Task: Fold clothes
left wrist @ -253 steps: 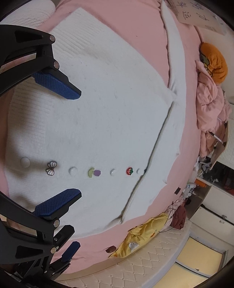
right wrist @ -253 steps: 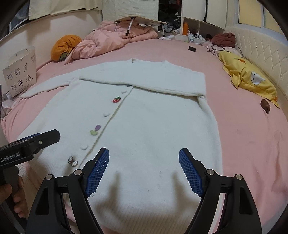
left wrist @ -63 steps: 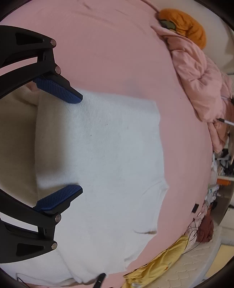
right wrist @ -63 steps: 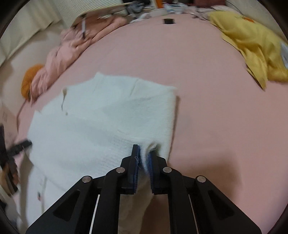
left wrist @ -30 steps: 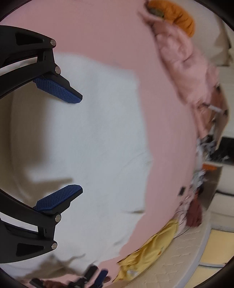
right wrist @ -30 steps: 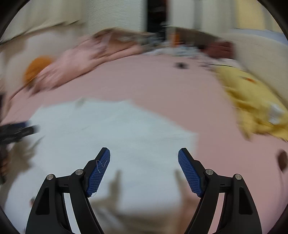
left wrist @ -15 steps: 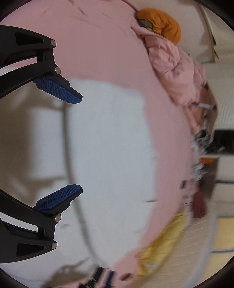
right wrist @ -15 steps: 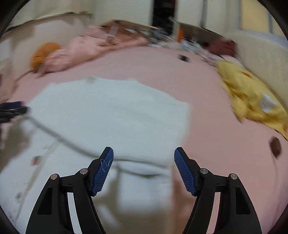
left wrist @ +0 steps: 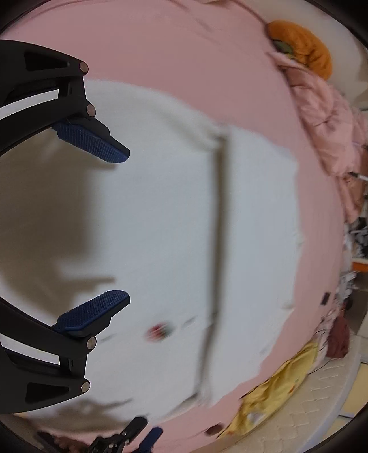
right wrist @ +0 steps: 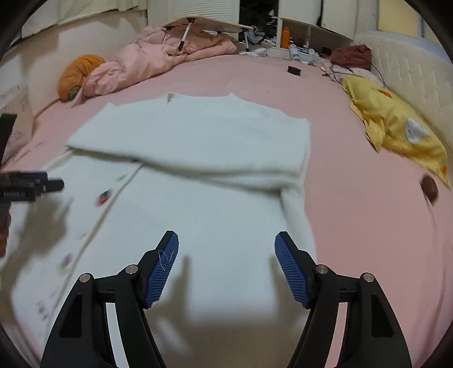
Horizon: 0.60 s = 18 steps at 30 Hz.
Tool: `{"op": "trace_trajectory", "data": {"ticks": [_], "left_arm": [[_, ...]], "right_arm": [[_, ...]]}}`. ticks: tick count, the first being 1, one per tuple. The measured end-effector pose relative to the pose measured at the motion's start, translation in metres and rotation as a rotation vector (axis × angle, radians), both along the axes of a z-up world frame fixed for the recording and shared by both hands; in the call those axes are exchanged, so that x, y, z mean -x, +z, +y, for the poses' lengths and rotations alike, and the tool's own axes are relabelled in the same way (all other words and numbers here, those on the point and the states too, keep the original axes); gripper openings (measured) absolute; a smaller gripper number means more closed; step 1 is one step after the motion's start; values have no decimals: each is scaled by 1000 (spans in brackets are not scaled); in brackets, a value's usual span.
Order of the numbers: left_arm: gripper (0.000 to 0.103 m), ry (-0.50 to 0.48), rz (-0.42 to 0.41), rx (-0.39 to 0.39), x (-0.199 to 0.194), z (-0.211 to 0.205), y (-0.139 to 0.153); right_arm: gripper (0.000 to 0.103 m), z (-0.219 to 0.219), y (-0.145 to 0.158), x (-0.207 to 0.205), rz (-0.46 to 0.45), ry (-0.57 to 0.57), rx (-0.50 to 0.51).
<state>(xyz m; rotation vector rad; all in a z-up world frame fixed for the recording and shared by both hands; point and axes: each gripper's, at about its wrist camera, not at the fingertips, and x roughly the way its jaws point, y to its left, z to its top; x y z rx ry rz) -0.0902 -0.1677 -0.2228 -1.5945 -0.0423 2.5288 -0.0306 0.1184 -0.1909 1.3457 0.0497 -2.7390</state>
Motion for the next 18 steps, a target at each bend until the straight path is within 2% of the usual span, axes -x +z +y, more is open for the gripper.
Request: {"op": "trace_trajectory", "data": {"ticks": [4,9,12,16,18], "left_arm": [[92,34,-92,-84,-58,8,1],[92,53,-110,-79,-104,32,-19],[94,61,-50,-37,-114,39,-26],[103,70,-36,-22,-110,45,-32],[103,70,-34,-4,-107,46,-33]], "right_arm": [[71,-12,-5,-40,-52,-32,12],[71,-21,-33,-56,-156,-48,6],[77,-20,-42,-69,-88,-72,25],[81,-31,-51,-87,43,-19,-61],[81,-29,-50,-86,34,-23,-43]]}}
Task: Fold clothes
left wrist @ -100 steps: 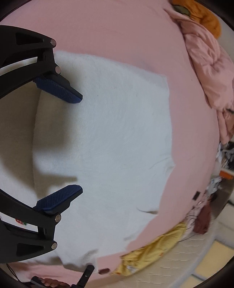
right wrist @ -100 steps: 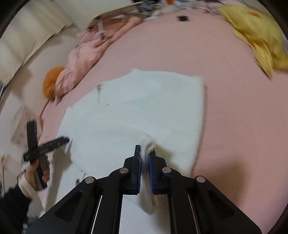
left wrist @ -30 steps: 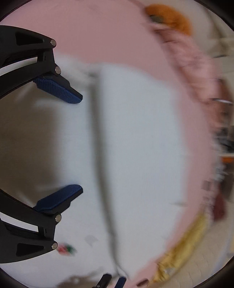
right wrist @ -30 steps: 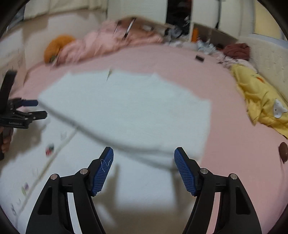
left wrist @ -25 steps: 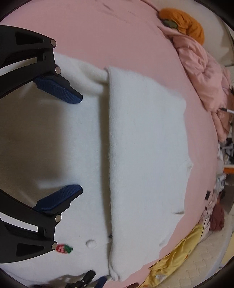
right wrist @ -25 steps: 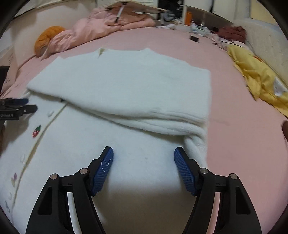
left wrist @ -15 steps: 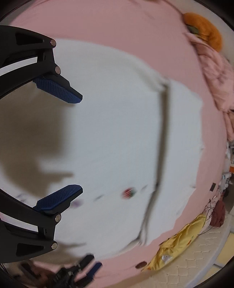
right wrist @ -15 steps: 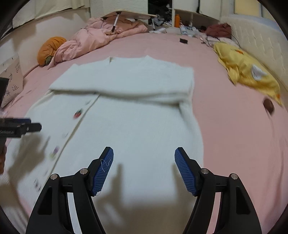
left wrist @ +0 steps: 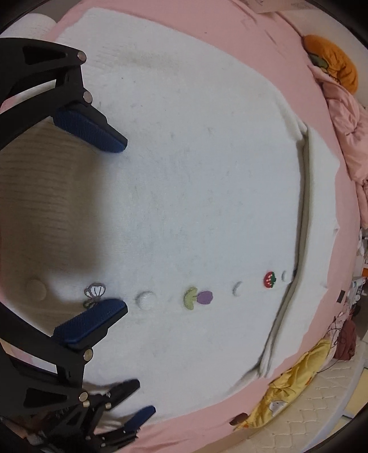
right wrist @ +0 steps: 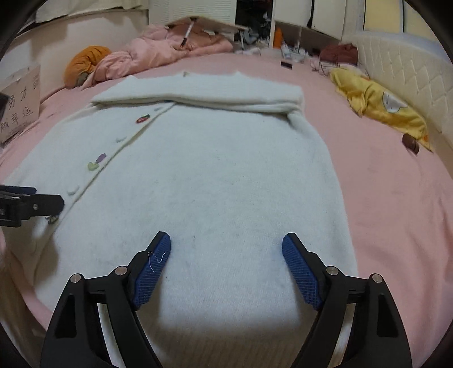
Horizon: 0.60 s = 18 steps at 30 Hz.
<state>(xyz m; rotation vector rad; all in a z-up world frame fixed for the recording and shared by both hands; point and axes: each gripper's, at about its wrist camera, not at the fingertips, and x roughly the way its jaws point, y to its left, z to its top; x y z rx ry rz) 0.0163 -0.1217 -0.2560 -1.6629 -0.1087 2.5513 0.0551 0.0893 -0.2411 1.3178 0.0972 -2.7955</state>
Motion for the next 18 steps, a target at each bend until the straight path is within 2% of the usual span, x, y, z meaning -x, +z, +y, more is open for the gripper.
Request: {"op": "trace_trajectory", "data": {"ticks": [13,16,18], "left_arm": [[103,18,3,-26,-1,-5,4],[103,-8,-57,-85,3,-12,9],[103,-47,-96,-114,5,-19,15]], "right_arm": [[81,3,5,4,-60,9,27],[81,5,10,8,-121,17,44],[81,15,17,12,-178,21,132]]}}
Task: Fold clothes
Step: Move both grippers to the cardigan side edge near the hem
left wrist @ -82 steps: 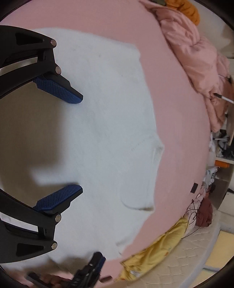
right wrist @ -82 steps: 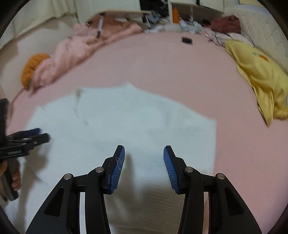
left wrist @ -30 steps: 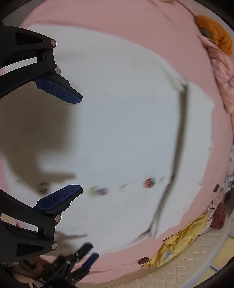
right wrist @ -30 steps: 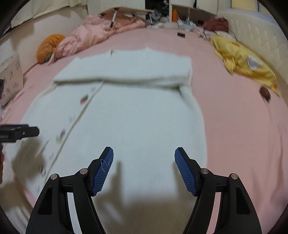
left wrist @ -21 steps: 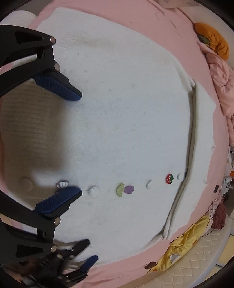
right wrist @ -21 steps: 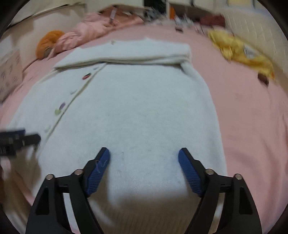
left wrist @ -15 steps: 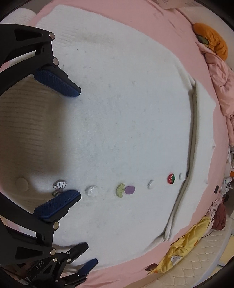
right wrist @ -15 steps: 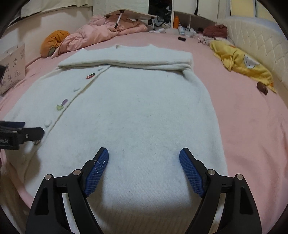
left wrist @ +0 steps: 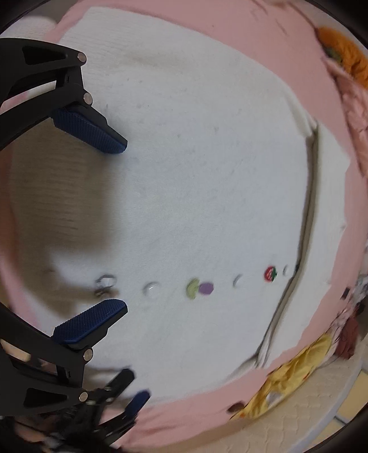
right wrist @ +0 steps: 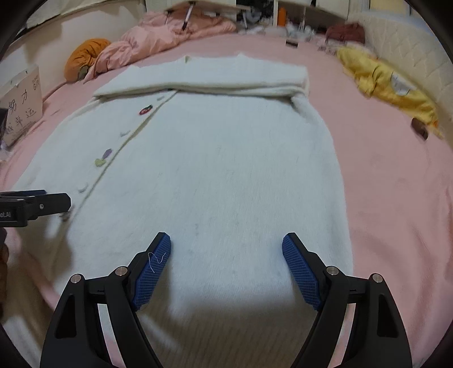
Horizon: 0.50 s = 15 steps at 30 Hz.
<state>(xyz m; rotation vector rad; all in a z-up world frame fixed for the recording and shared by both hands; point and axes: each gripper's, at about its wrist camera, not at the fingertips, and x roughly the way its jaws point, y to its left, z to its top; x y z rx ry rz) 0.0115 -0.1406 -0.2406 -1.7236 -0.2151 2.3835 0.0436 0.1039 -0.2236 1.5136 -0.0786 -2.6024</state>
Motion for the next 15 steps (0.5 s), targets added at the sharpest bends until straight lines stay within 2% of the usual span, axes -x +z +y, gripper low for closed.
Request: {"op": "trace_trajectory", "data": {"ticks": [1,4,6,8,10,12,15], "left_arm": [[103,-20,-15,-21,0,-11,8],[103,-15,12,-44,-1,-45,34],[103,22,37,-48,0,-87,54],[103,83,24,-66,4,-135,65],[103,133,-27,-92,7,-178,61],[102,151,-97,-132,8,-203,52],[102,141,-193,-164,3,-220,32]], "right_arm": [[81,7,4,2,-21,-9,52],[81,37,15,8,-67,-80,195],[81,58,19,12,-110,-129,264],[81,84,22,18,-178,-152,355],[81,114,25,20,-220,-207,440],[81,137,23,20,-271,-253,509],[81,174,11,12,-358,-361,630]]}}
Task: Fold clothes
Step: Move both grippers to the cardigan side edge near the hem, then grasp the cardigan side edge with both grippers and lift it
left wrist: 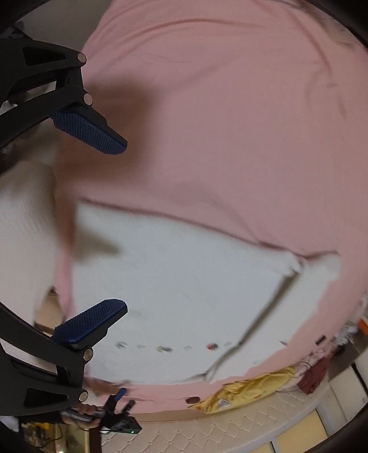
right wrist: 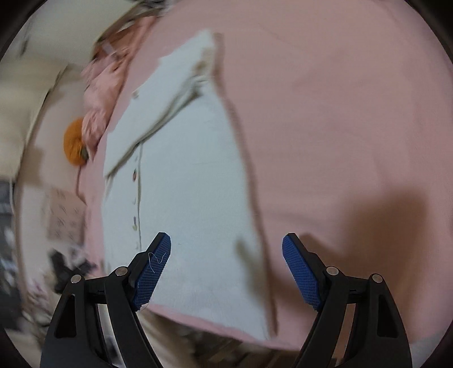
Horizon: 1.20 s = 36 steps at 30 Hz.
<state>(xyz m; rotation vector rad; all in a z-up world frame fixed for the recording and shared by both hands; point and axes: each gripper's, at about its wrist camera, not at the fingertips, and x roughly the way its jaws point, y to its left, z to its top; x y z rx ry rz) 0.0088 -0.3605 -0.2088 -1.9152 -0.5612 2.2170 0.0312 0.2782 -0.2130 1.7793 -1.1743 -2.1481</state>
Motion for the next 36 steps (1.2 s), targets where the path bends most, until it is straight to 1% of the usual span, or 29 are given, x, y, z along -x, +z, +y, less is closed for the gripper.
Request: {"op": "trace_trajectory", "data": {"ticks": [2,4,5,6,8,10,12,13,15,16,17,18,19,20,23,26,28,29,30,31,32,33,34,35,36], "left_arm": [[102,2,-45,-19,-3,-3,-15],[102,10,-76,-101,-5,-1,-28],[102,6,-76,-151,-7,6,-33],[102,-5,-67,-171,-8,13,-35],[102,-9,-62,-165,-7,24,-39],[102,10,-73,-157,-4,29,-43],[102,5,-74,-160,-4,32,-40],[102,-14,-64,-185,-4,36,-36],[102,-34,-53,-234,1,38,-32],[102,-46,-51,-228,3,43,-31],[102,-64,-65,-196,4,48,-34],[102,-69,-78,-189,7,49,-38],[102,-64,-83,-190,7,49,-41],[102,-52,-78,-199,8,47,-42],[102,-28,-44,-238,6,45,-38],[102,-50,-27,-276,4,49,-33],[101,-76,-25,-277,4,54,-33],[100,-78,-30,-269,3,51,-33],[97,-71,-43,-261,3,50,-38],[95,-58,-50,-264,4,46,-40],[95,-39,-50,-277,5,44,-42],[93,-31,-46,-285,4,42,-42],[90,-25,-43,-285,4,41,-42],[87,-22,-45,-279,3,39,-42],[82,-18,-46,-270,3,39,-41]], "right_arm": [[81,11,-10,-4,-50,-32,48],[81,13,-23,-7,-105,-31,85],[81,9,-31,-8,-127,-24,102],[81,5,-35,-10,-136,-18,109],[83,-7,-36,-9,-125,-7,74],[83,-18,-34,-6,-120,5,41],[83,-35,-38,-2,-134,50,115],[83,-43,-39,0,-143,67,111],[83,-51,-38,1,-141,85,57],[83,-53,-38,2,-143,84,45],[83,-53,-38,2,-146,78,49],[83,-52,-38,2,-147,75,62],[83,-49,-39,1,-146,73,99],[83,-48,-38,0,-145,73,124],[83,-49,-40,-1,-160,100,139],[83,-60,-44,0,-169,136,154],[83,-67,-48,2,-168,168,126],[83,-67,-50,1,-168,165,126],[83,-66,-52,1,-168,148,140],[82,-62,-51,-2,-166,137,150],[77,-60,-50,-2,-164,138,153],[67,-59,-49,-4,-166,146,137],[62,-58,-48,-5,-169,150,124],[53,-55,-49,-7,-172,149,113],[47,-52,-50,-10,-174,145,116]]}}
